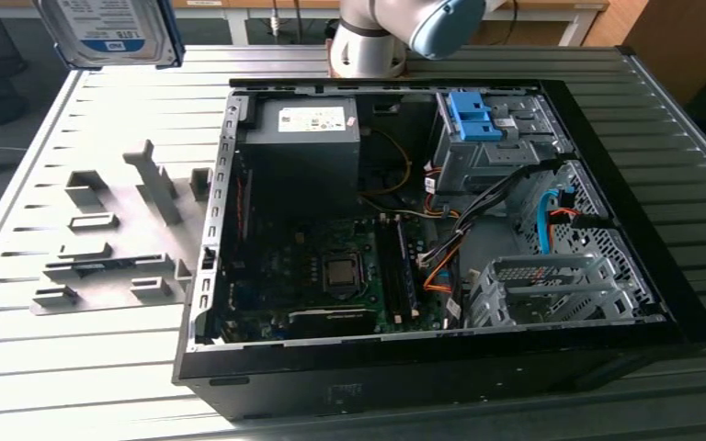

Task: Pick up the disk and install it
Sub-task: 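Pick up the disk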

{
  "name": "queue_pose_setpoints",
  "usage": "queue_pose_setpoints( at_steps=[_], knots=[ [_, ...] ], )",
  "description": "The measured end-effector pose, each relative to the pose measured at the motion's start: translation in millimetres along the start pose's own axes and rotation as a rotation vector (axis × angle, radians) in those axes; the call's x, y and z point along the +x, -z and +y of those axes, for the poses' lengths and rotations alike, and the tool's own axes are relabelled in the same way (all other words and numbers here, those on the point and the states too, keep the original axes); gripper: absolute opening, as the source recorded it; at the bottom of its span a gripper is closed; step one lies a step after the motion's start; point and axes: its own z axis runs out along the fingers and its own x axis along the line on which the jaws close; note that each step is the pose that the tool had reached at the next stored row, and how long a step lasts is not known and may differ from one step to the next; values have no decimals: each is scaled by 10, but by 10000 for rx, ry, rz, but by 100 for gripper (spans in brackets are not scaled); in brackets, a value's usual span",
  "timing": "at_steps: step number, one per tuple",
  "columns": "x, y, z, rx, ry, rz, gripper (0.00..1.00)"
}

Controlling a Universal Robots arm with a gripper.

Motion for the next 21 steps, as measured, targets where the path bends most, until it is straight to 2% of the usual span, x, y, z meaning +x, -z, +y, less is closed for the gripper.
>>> queue_pose_setpoints(
  at_steps=[5,10,18,21],
  knots=[
    [1,3,-168,2,1,0,36],
    [1,6,-309,1,1,0,36],
    [2,9,-476,0,0,1,36],
    [2,9,-489,1,-1,0,36]
  ],
)
